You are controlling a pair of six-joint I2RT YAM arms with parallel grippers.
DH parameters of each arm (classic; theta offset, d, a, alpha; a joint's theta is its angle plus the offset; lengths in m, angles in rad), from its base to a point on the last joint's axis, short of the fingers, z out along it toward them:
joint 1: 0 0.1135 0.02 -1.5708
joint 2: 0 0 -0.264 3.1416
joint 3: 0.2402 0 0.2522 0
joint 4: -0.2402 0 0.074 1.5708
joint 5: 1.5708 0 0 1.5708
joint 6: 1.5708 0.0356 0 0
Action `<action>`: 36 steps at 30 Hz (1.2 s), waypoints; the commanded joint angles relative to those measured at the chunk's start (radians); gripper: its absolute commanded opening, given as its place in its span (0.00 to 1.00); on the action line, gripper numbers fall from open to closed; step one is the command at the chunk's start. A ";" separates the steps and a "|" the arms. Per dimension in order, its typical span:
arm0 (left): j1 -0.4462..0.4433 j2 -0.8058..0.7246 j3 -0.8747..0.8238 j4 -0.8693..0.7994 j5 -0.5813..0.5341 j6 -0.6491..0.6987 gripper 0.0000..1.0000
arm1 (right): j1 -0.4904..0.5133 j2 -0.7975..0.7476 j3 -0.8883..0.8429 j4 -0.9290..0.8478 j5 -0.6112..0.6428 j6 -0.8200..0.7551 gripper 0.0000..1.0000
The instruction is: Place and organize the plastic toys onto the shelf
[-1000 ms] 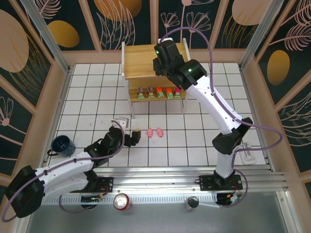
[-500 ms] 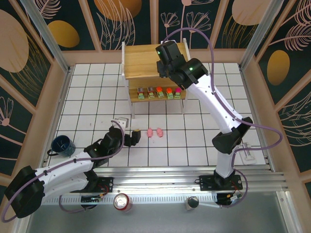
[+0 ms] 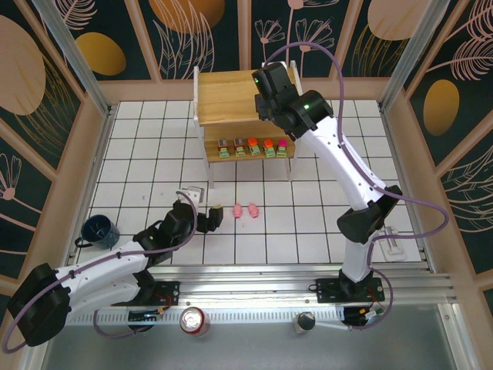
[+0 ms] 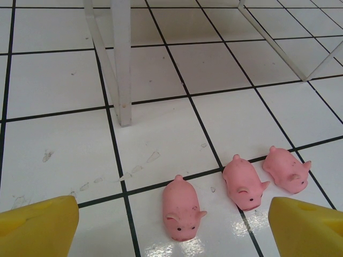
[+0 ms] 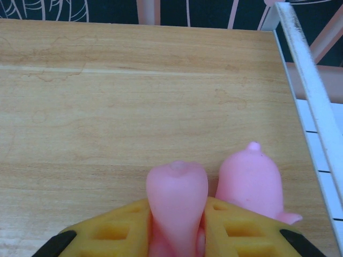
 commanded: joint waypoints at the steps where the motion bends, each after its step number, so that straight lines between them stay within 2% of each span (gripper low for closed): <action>1: 0.005 -0.002 -0.010 0.028 -0.003 0.011 0.91 | -0.009 -0.009 0.007 -0.046 0.027 -0.008 0.28; 8: 0.005 0.000 -0.010 0.028 -0.003 0.012 0.91 | 0.007 -0.014 0.010 -0.046 -0.029 -0.005 0.28; 17: 0.005 0.001 -0.008 0.028 0.000 0.012 0.92 | 0.023 -0.015 0.000 -0.053 -0.028 -0.006 0.29; 23: 0.006 0.005 -0.007 0.028 0.001 0.012 0.92 | 0.015 0.007 0.005 -0.050 -0.028 -0.024 0.37; 36: 0.005 0.007 -0.007 0.029 0.001 0.013 0.92 | 0.007 0.015 0.061 -0.042 -0.026 -0.037 0.39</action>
